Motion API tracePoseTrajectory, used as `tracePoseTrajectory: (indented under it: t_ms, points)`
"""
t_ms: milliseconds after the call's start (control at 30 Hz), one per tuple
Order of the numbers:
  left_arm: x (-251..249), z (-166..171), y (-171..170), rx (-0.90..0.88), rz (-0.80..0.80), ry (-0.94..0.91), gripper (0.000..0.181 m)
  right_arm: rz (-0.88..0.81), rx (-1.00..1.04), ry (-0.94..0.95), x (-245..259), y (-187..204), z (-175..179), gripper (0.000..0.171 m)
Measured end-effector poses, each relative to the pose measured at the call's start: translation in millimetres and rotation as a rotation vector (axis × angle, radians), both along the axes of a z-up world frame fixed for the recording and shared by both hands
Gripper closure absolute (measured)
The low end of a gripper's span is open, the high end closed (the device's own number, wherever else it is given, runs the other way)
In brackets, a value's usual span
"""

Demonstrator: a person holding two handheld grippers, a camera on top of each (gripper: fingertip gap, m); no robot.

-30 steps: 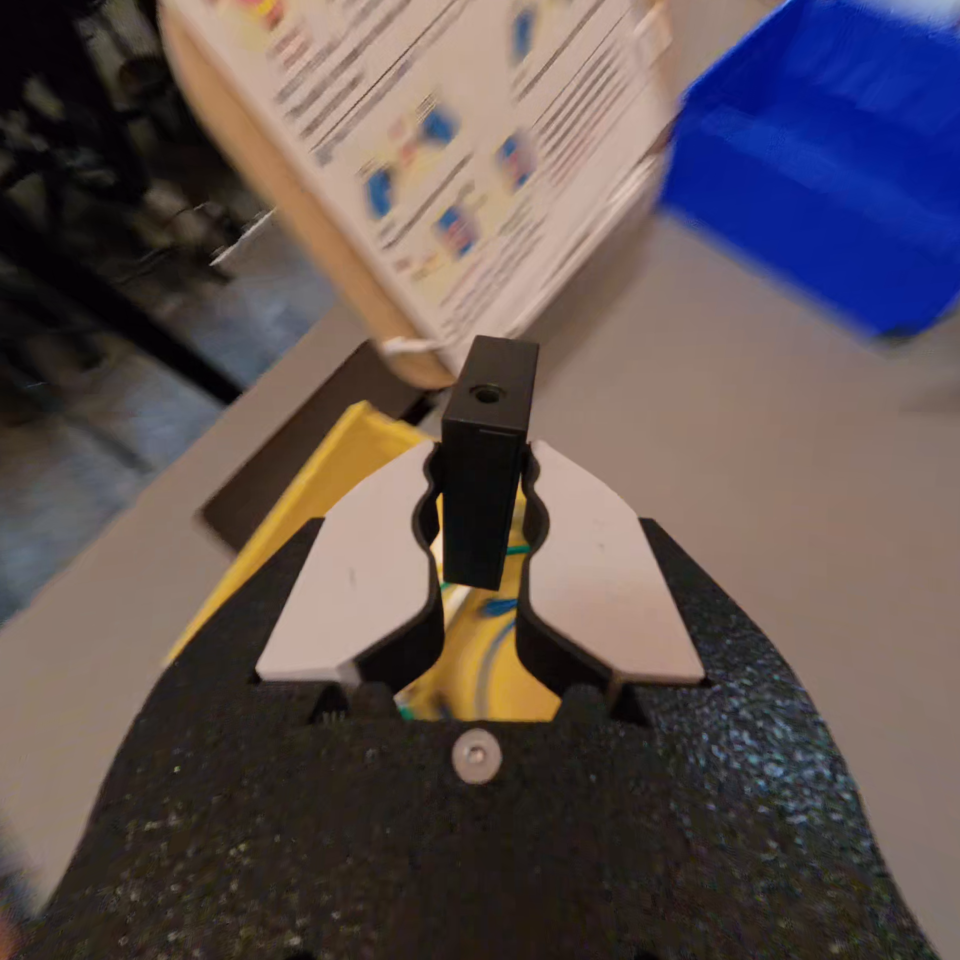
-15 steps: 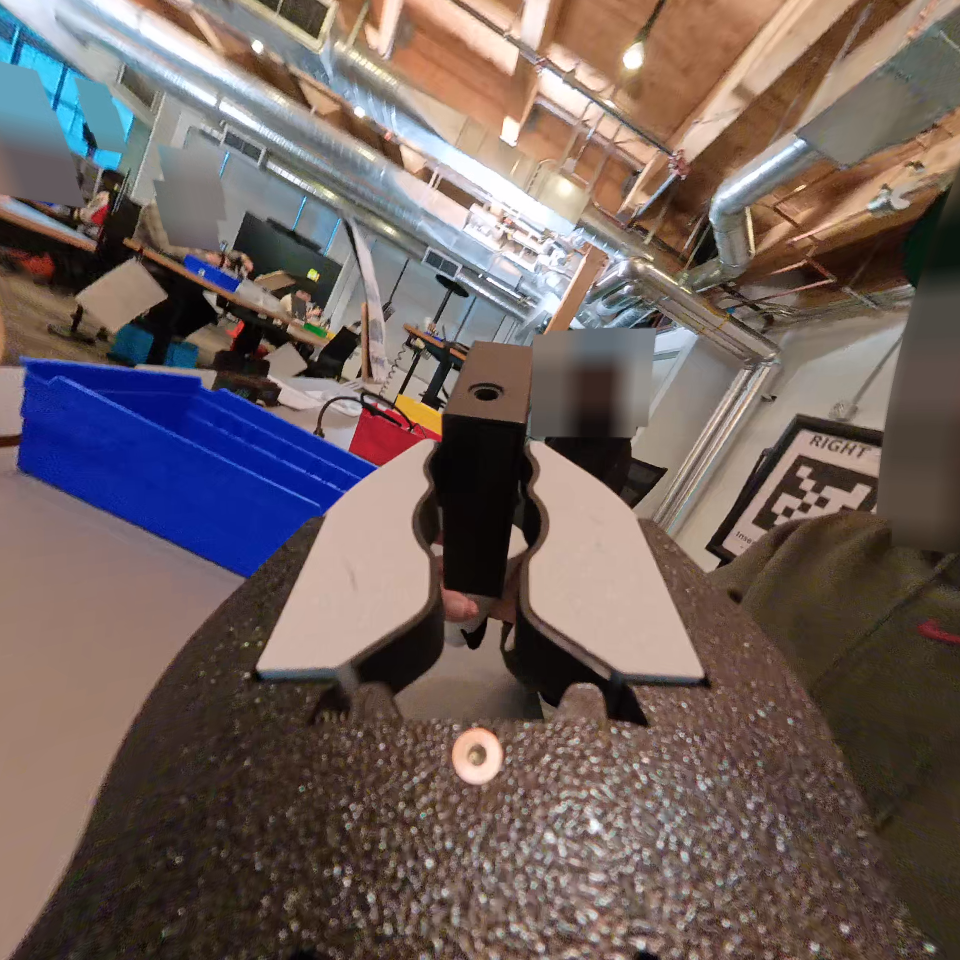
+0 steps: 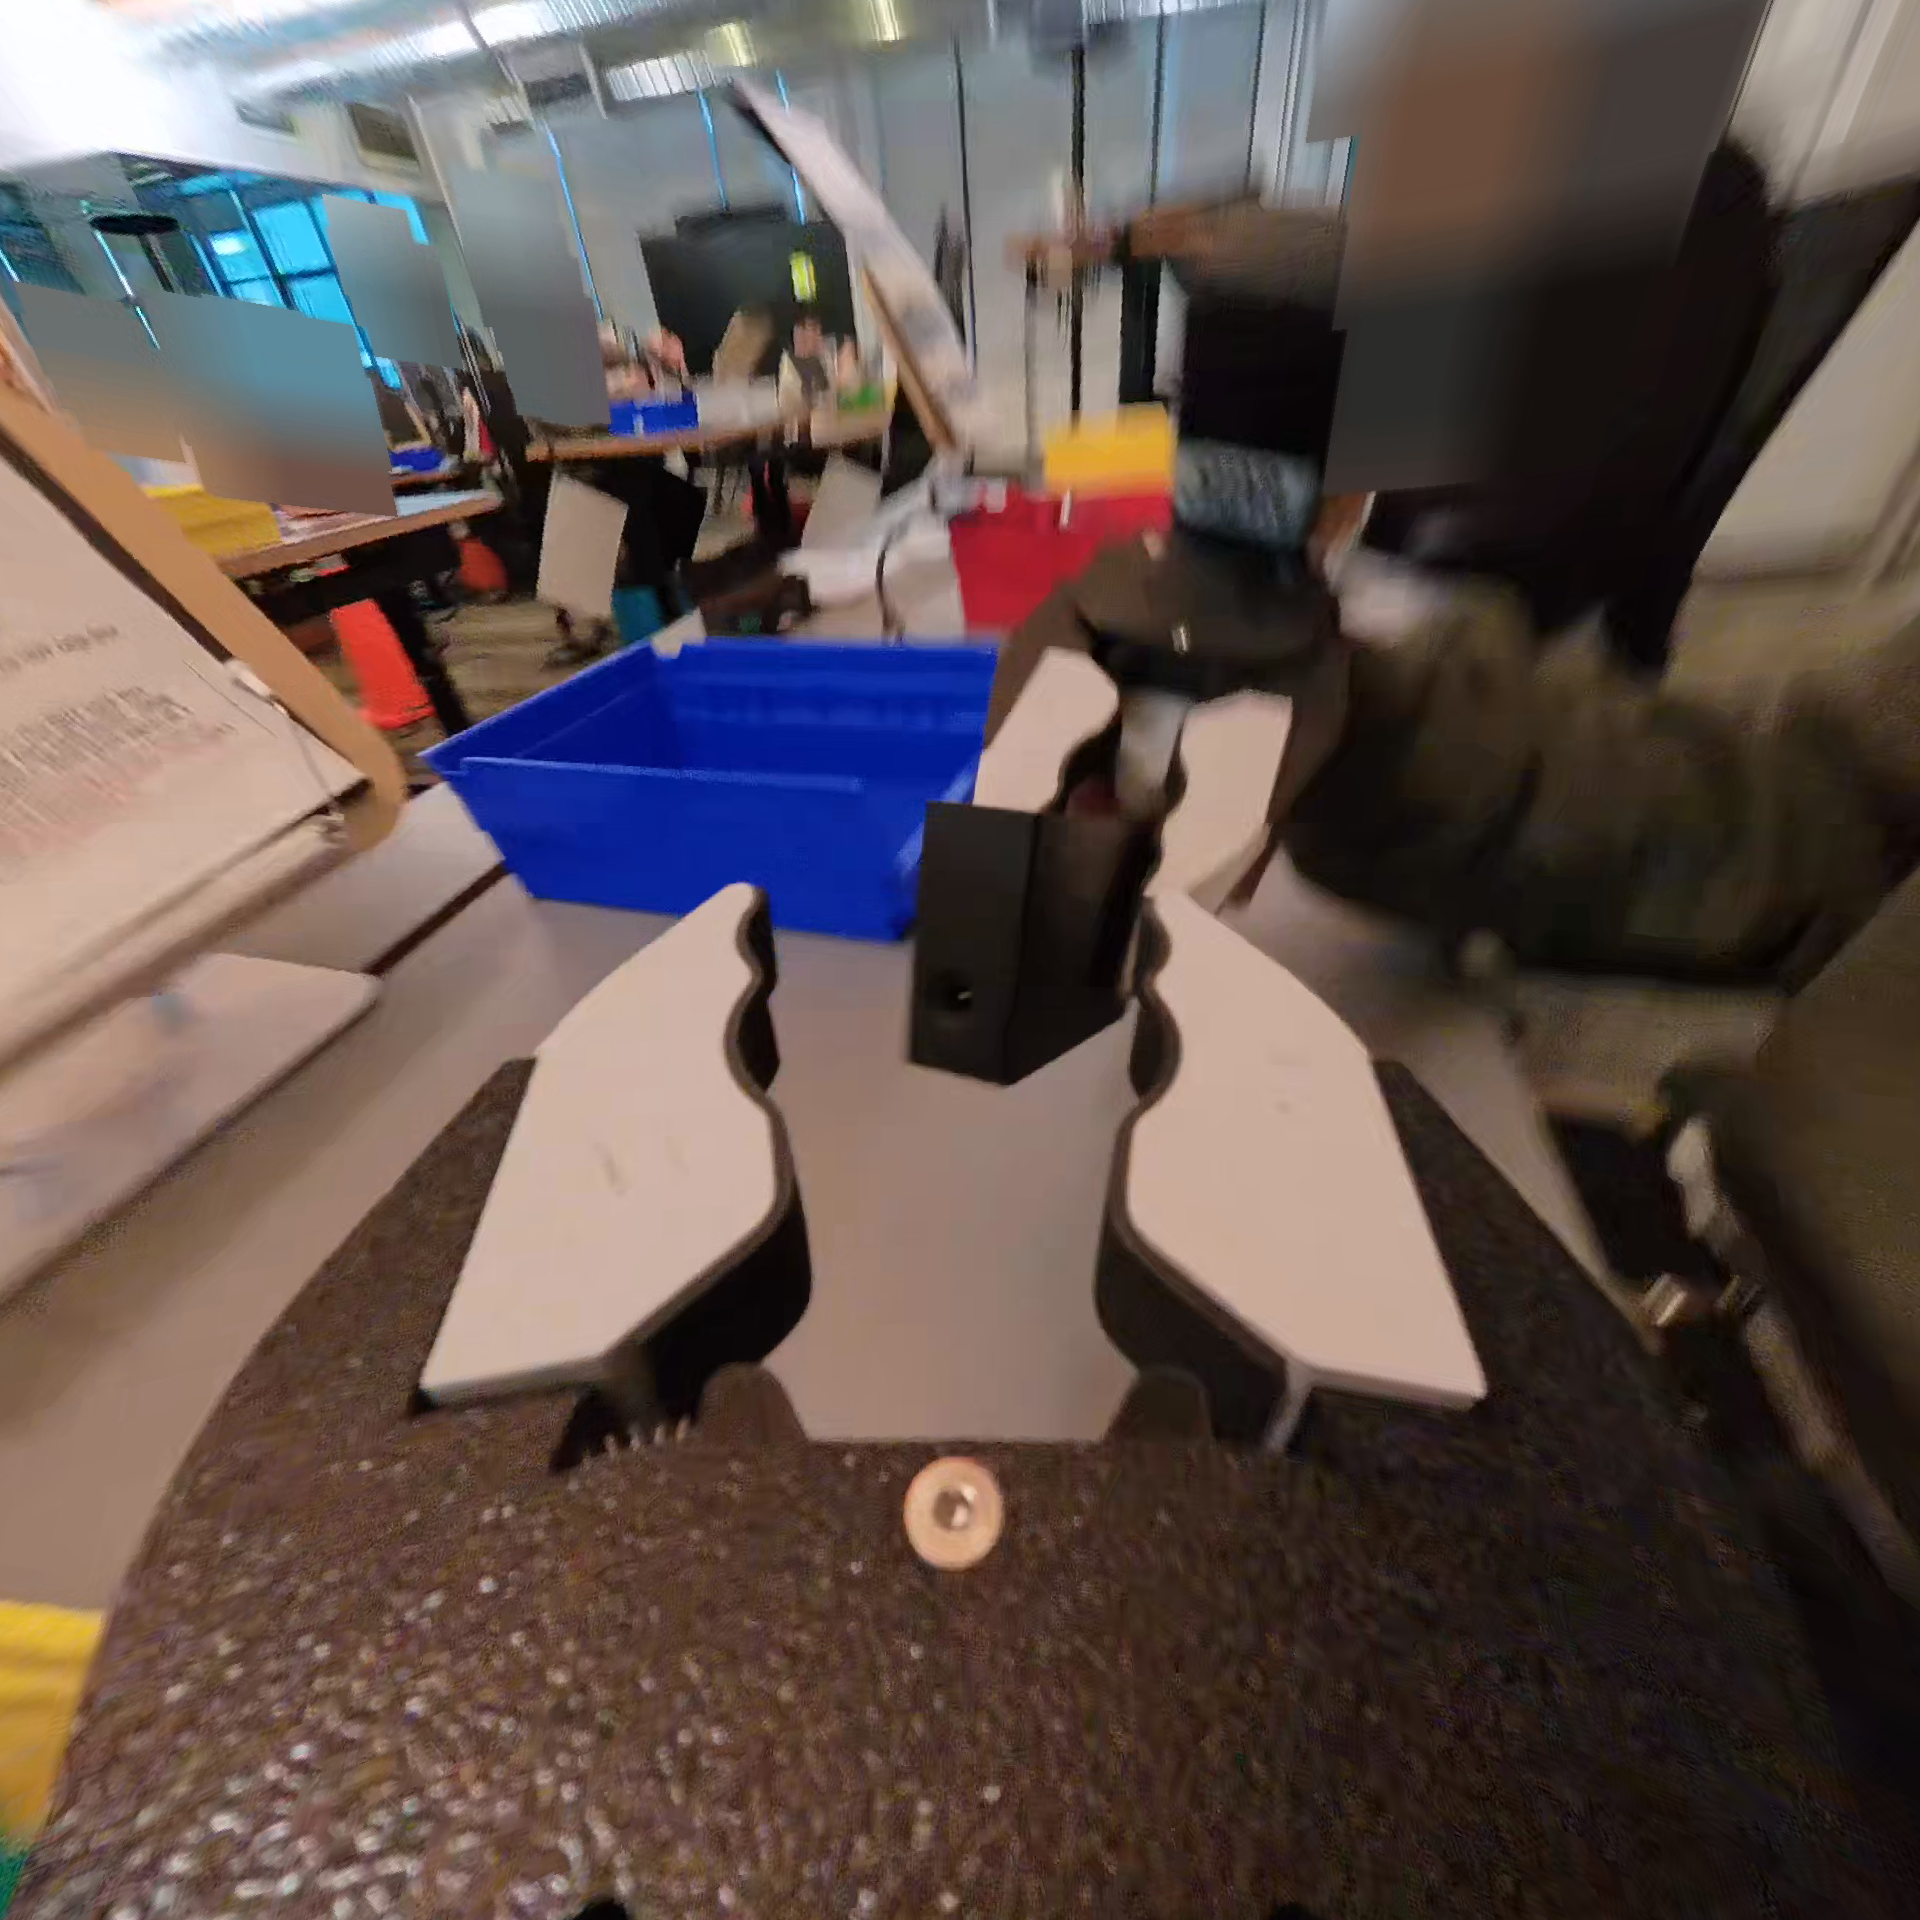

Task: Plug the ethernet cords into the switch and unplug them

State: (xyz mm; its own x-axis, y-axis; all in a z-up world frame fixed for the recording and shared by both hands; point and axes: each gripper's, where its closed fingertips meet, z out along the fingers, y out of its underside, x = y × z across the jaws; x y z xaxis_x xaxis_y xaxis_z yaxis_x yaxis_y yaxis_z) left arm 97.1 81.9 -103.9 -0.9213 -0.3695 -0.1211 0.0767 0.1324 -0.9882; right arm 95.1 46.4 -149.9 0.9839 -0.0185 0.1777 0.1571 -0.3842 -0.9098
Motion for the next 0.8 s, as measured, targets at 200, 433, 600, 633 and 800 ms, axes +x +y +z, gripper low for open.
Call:
tracePoseTrajectory:
  t_ms: [200,433,600,633,800]
  points:
    - [-16.1,-24.3,-22.5,0.481,-0.088,-0.274,0.106,0.259,0.085,0.441,-25.0,-29.2,-1.0,0.14]
    - [-21.5,-44.5,-50.4,0.681,-0.175,-0.465,0.098,0.403,0.077,0.611,-42.1,-35.5,-10.7,0.14]
    - [-24.3,-53.3,-55.1,0.689,-0.23,-0.444,0.114,0.438,0.074,0.666,-47.4,-28.1,-14.0,0.14]
    - [-21.6,-55.2,-53.7,0.69,-0.214,-0.425,0.114,0.427,0.084,0.65,-44.4,-27.0,-15.1,0.139]
    - [9.4,-49.7,-35.0,0.557,0.039,-0.276,0.114,0.063,0.233,0.265,16.7,-22.4,-2.0,0.081]
